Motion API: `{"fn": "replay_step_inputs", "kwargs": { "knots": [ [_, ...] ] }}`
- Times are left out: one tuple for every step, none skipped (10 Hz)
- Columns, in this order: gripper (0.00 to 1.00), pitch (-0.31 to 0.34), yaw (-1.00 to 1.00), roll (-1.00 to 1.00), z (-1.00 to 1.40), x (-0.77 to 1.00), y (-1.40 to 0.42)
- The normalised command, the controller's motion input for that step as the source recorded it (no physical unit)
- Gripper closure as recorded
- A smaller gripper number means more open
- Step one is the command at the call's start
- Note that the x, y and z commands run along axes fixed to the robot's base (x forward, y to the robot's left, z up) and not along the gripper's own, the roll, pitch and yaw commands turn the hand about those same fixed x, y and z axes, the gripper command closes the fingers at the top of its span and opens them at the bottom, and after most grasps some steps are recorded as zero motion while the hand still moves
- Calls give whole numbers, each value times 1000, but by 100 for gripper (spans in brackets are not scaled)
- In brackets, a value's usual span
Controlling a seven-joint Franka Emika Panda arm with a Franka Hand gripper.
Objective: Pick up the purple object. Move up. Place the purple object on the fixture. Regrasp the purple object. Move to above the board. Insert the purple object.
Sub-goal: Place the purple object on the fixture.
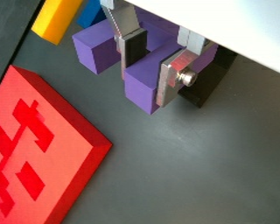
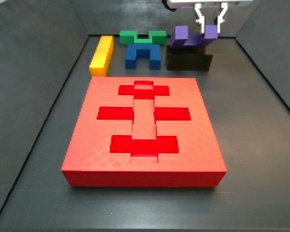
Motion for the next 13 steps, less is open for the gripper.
{"fn": "replay_step_inputs", "kwargs": {
  "knots": [
    [100,0,31,143,-140,0,0],
    [100,0,0,120,-220,0,0],
    [100,0,0,74,-226,0,0],
    [100,9,0,37,-220,6,0],
    [100,23,0,34,-237,97,11],
    [100,123,0,-17,-257,220,146],
    [100,277,0,-114,-237,366,329],
    [100,269,0,-109,-234,349,346],
    [100,200,0,-109,-206,263,246],
    [100,20,0,0,0,43,69],
    [100,0,0,0,3,46,17],
    [100,14,0,-117,0,180,0],
    [100,69,-51,-577,-57,200,126]
  ]
}}
